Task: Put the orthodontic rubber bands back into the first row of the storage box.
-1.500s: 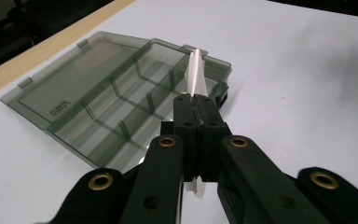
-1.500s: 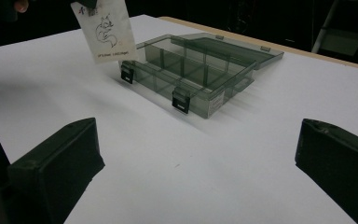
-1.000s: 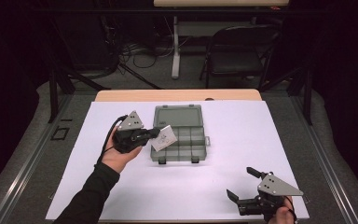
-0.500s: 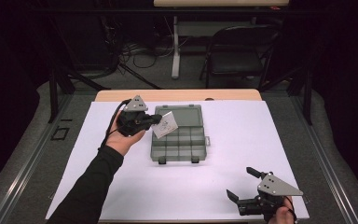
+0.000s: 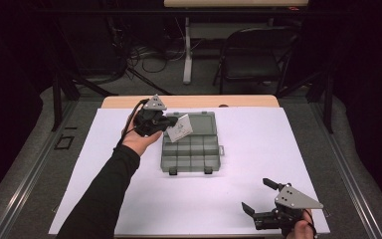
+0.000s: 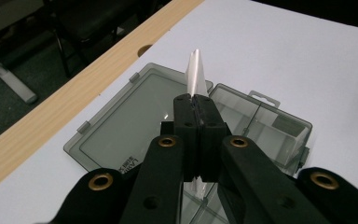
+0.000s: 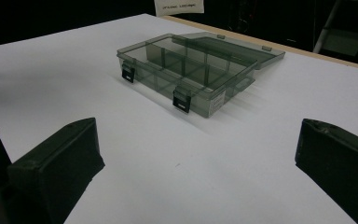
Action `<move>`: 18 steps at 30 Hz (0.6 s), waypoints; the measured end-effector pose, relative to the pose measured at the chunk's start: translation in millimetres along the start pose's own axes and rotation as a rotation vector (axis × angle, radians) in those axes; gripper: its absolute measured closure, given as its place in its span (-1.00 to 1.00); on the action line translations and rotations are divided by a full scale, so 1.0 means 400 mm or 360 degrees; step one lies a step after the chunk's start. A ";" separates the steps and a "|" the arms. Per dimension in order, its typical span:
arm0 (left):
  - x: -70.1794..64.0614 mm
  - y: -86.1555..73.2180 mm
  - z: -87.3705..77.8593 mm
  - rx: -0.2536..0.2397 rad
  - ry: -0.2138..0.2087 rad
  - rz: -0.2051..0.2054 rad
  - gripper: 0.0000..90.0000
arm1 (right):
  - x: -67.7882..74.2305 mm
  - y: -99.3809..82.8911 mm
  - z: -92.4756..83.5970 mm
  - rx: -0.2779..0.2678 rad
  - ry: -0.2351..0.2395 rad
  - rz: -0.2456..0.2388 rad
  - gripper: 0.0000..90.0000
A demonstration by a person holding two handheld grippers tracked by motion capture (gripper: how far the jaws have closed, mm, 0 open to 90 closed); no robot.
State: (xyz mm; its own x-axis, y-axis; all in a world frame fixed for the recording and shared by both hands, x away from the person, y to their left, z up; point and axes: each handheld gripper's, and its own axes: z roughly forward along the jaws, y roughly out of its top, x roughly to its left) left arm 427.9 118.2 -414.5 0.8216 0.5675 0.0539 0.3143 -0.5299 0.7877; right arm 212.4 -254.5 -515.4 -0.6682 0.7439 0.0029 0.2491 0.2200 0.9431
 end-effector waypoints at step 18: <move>0.018 -0.016 0.079 0.0173 -0.0036 0.0023 0.99 | 0.000 0.000 0.001 -0.0004 0.0001 -0.0001 -1.00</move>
State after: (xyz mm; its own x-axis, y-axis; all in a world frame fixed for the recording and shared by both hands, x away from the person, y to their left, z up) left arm 446.8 105.7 -438.5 0.8366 0.5454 0.0501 0.3510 -0.6041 0.7155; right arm 212.7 -254.2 -515.4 -0.6691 0.7432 0.0024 0.2467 0.2191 0.9440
